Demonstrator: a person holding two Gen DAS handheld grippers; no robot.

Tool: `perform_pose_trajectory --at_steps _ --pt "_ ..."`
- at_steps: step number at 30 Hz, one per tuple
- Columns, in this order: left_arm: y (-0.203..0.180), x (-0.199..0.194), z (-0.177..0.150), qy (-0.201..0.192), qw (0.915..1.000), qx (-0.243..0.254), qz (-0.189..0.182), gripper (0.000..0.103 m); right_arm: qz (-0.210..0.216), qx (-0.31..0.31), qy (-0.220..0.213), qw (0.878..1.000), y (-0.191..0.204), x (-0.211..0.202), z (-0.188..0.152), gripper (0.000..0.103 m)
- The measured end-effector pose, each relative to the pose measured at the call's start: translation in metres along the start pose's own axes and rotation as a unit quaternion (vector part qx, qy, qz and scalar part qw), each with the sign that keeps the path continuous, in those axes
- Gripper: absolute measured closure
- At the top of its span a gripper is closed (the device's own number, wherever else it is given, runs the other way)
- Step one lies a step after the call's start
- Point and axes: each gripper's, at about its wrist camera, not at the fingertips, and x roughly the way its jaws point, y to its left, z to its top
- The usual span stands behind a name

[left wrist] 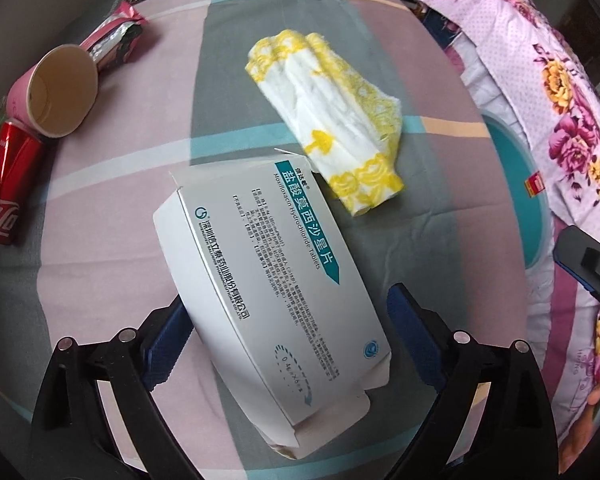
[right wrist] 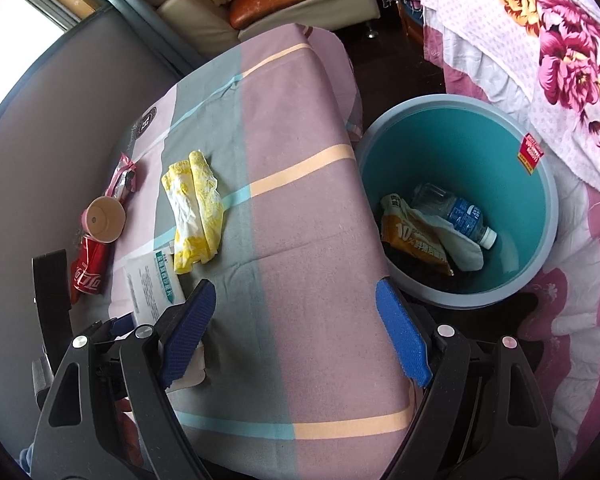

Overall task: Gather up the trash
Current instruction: 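Grasp the white medicine box with the left gripper while the right gripper grasps the yellow napkin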

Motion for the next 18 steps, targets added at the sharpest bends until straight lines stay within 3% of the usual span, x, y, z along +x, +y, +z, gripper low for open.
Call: perform_pose_trajectory --at_steps 6,9,16,18 --pt "0.015 -0.012 0.0 -0.023 0.9995 0.007 -0.021 0.028 0.001 -0.004 0.005 1.0 0.003 0.005 0.003 0.025" --pt "0.033 -0.016 -0.001 -0.033 0.9993 -0.002 -0.017 0.03 -0.002 -0.015 0.011 1.0 0.01 0.011 0.006 0.025" --pt "0.079 -0.021 0.008 -0.05 0.9973 -0.02 -0.049 0.03 -0.004 -0.05 0.032 0.998 0.039 0.031 0.018 0.025" --pt "0.085 -0.024 0.009 -0.059 0.9963 -0.014 -0.06 0.039 -0.003 -0.066 0.038 0.997 0.053 0.04 0.023 0.025"
